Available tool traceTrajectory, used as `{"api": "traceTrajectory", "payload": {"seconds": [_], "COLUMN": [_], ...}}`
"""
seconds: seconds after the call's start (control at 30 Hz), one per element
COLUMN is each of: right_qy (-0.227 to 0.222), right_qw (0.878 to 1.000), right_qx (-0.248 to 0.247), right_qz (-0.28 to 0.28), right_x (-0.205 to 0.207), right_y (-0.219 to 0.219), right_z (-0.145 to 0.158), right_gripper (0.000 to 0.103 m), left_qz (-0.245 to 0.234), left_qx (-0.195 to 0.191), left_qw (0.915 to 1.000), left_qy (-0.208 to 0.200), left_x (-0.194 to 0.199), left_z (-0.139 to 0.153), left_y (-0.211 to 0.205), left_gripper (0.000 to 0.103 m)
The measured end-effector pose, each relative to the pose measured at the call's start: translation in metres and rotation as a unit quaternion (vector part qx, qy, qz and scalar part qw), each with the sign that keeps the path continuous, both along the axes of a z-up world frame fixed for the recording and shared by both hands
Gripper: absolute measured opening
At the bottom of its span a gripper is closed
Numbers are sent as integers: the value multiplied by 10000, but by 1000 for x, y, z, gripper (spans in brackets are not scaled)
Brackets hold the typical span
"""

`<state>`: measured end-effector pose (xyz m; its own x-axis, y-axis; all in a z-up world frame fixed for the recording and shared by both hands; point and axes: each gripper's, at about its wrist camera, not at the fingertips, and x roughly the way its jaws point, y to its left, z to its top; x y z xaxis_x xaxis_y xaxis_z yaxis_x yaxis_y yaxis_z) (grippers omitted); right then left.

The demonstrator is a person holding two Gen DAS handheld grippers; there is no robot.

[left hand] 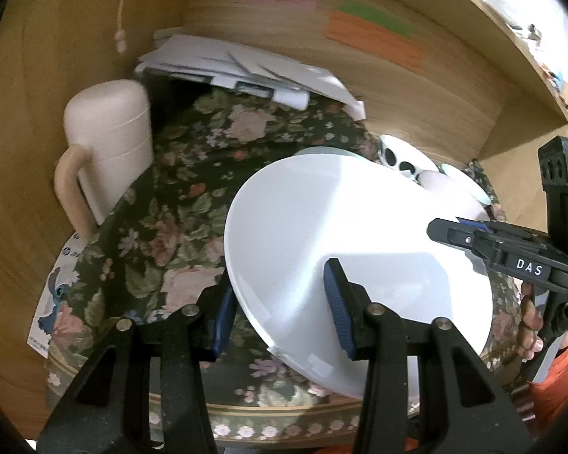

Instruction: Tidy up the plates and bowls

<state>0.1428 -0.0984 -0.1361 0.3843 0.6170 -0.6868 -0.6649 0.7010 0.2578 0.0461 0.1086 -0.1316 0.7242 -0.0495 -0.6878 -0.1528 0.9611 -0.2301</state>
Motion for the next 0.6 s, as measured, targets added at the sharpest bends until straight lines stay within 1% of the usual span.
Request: {"api": "traceTrajectory", "payload": {"seconds": [0.37, 0.6], "right_qy": [-11, 76], "right_qw": [9994, 9985], "right_qx": [111, 99], "right_qz": [-328, -537], "right_x": [-10, -15], "right_y": [-45, -69], "right_z": [-1, -10], "right_gripper": [26, 26], "left_qz": [-316, -535], "left_qx": [0, -17], "left_qw": [9995, 9986], "left_qy": [-55, 51], "left_x": [2, 8], "left_z": [0, -7], "left_y": [-37, -59], "left_gripper": [44, 44]}}
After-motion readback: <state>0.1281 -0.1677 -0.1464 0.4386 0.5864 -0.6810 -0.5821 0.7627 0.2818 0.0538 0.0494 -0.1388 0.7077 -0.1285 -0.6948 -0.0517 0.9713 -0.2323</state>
